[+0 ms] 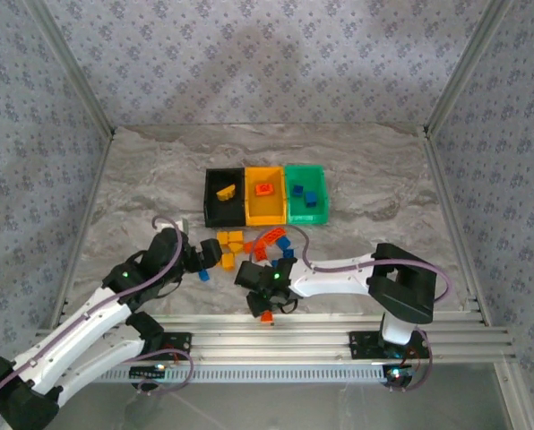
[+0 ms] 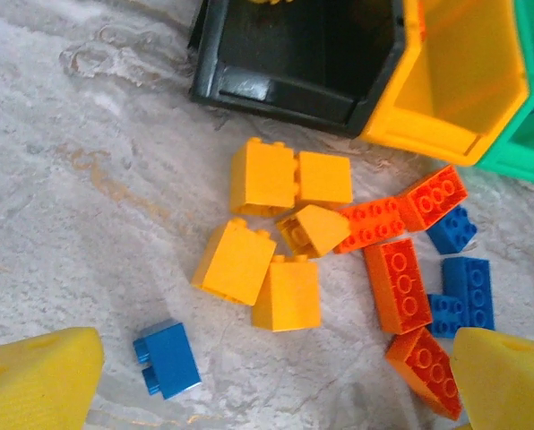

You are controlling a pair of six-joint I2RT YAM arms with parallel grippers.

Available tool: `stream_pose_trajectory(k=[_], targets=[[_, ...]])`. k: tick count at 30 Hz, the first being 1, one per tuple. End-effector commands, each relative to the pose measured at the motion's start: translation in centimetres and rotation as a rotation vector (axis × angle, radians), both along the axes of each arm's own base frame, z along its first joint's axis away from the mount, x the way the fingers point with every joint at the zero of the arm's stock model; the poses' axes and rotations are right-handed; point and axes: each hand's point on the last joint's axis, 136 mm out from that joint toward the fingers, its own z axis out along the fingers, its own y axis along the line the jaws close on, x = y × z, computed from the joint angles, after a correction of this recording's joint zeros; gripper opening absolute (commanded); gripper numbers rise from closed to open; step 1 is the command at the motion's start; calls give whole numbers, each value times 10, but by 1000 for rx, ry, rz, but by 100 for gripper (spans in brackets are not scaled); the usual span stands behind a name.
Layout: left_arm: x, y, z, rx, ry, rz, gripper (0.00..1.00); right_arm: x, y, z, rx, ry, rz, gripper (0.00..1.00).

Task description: Sort the legos into containers by color

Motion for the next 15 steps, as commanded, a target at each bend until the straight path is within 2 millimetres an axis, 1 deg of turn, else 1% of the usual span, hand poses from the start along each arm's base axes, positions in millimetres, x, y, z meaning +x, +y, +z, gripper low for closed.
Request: stream_pose_trajectory(k=[1, 4, 7, 9, 10, 12, 14, 15], targets=[[-6, 5, -5, 2, 20, 19, 100, -6, -13, -5, -90, 3, 7, 51], [-7, 6, -6, -2, 20, 21, 99, -2, -10, 0, -79, -20, 4, 42], [-8, 5, -6, -11, 17, 18, 100, 3, -5, 16, -34, -58, 6, 35], [-9, 6, -7, -6, 20, 15, 100, 8, 0, 31, 18, -91, 15, 30], [-10, 7, -8, -4, 22, 16, 100, 12, 2, 39, 41, -109, 12, 29], [-12, 8, -10, -1, 29, 16, 100, 23, 5, 61, 86, -159, 8, 28], [-14, 9, -13, -7, 36, 18, 100, 40, 7, 86, 134, -216, -3, 28], [-16, 9, -15, -15, 38, 18, 100, 53, 8, 101, 163, -244, -16, 28]])
